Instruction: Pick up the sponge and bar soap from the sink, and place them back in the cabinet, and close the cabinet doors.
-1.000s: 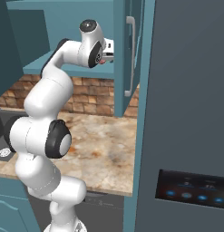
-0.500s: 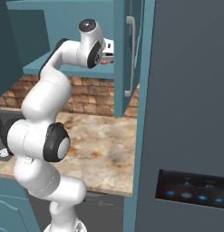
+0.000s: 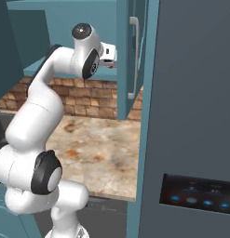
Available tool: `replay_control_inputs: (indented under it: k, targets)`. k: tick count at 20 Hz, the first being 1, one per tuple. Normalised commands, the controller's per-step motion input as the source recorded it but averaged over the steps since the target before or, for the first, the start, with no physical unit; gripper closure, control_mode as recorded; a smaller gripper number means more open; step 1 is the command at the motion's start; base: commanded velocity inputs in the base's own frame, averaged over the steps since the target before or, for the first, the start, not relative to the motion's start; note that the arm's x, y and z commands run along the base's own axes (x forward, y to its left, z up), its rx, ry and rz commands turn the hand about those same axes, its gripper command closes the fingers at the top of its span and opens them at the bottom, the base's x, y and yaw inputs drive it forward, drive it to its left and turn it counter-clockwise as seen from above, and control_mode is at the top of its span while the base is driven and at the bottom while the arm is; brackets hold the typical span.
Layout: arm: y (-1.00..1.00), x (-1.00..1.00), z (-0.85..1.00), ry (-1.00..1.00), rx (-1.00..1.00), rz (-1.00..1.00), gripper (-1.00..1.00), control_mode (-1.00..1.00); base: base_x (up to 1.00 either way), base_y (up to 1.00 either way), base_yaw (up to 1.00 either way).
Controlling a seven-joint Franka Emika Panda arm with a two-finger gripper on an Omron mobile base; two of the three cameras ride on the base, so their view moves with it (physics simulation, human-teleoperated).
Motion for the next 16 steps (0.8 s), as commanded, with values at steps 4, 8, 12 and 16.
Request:
replay_control_inputs:
  k: [4,8,12,16]
  targets:
    - [0.0,-1.0,-0.09,-0.07,0.0,0.0,-1.0,-1.0,0.0,0.0,0.0]
    - [0.0,-0.86,-0.01,-0.06,0.0,0.0,-1.0,-1.0,0.0,0.0,0.0]
    - [0.0,-0.73,0.0,-0.03,0.0,0.0,-1.0,-1.0,0.0,0.0,0.0]
    - [0.0,-0.64,0.0,0.0,0.0,0.0,-1.0,-1.0,0.0,0.0,0.0]
